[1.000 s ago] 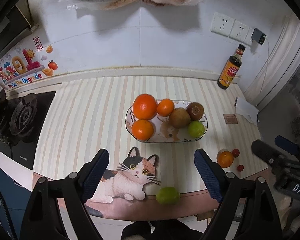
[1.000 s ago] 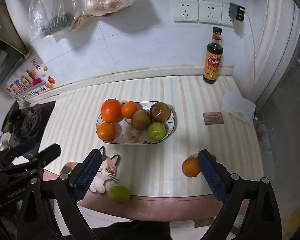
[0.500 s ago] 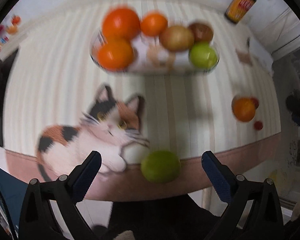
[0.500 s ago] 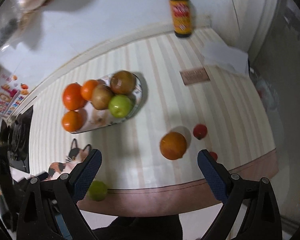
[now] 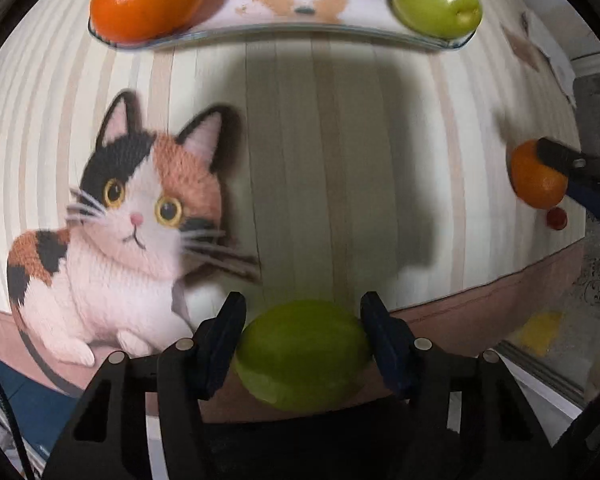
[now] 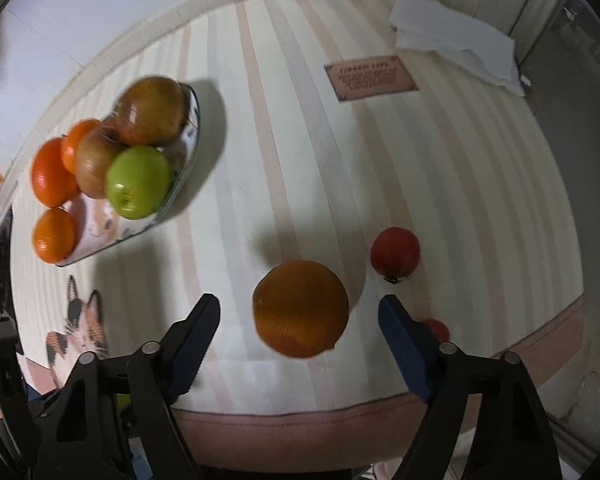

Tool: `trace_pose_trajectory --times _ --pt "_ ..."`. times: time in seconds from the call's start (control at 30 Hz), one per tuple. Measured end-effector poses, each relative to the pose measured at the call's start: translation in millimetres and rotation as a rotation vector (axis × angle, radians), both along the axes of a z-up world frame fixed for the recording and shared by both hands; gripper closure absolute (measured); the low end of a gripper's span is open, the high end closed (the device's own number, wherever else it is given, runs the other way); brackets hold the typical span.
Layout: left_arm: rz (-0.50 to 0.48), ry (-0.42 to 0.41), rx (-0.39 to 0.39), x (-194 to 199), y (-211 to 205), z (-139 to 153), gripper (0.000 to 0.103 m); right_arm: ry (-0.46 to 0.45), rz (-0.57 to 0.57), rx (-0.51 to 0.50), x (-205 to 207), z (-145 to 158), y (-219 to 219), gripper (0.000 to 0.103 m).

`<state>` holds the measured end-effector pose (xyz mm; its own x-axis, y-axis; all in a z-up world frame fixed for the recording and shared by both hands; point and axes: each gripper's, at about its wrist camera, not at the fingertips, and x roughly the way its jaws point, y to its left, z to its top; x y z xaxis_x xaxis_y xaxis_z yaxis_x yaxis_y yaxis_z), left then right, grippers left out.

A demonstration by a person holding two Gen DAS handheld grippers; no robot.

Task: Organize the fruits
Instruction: 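Grasp a small green apple with the left gripper while the right grasps the large orange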

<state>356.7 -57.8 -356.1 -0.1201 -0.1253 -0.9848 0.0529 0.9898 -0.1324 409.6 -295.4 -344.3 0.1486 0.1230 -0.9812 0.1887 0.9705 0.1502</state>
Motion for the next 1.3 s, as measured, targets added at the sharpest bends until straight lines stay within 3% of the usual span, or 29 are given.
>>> trace_pose_trajectory --times 0.07,0.13,0.17,0.47,0.6,0.9,1.03,1.07,1.1,1.23,1.3 --pt "0.000 -0.007 0.006 0.1 0.9 1.9 0.046 0.024 0.018 -0.005 4.3 -12.0 3.9 0.030" --pt "0.004 -0.026 0.018 3.2 4.6 5.6 0.046 0.044 0.029 -0.001 6.2 -21.3 7.0 0.045" --pt "0.009 -0.033 0.022 4.5 6.6 7.3 0.046 0.050 0.042 -0.017 6.6 -24.7 9.7 0.046" --pt "0.082 -0.064 0.027 19.8 30.8 15.6 0.047 0.056 0.208 0.108 -14.8 -24.1 69.6 0.046" --pt "0.093 -0.073 0.036 24.6 36.1 18.4 0.047 0.101 0.209 0.165 -21.2 -41.9 84.7 0.045" --pt "0.113 -0.082 0.008 38.3 46.5 30.7 0.047 0.069 0.238 0.151 -21.3 -34.3 103.8 0.047" --pt "0.142 -0.135 -0.066 61.5 56.9 70.8 0.051 0.009 0.210 0.201 -6.6 -16.7 123.0 0.047" --pt "0.144 -0.163 -0.083 71.4 59.0 85.0 0.064 -0.002 0.204 0.212 -2.2 -12.8 125.6 0.047" --pt "0.140 -0.185 -0.085 80.6 60.3 95.8 0.064 -0.015 0.198 0.229 3.4 -8.5 129.3 0.047" --pt "0.092 -0.283 -0.026 121.7 64.4 122.0 0.064 -0.068 0.190 0.248 34.2 4.0 148.6 0.047" --pt "0.069 -0.267 0.004 137.3 63.2 120.9 0.064 -0.081 0.198 0.230 47.0 4.2 155.5 0.047"
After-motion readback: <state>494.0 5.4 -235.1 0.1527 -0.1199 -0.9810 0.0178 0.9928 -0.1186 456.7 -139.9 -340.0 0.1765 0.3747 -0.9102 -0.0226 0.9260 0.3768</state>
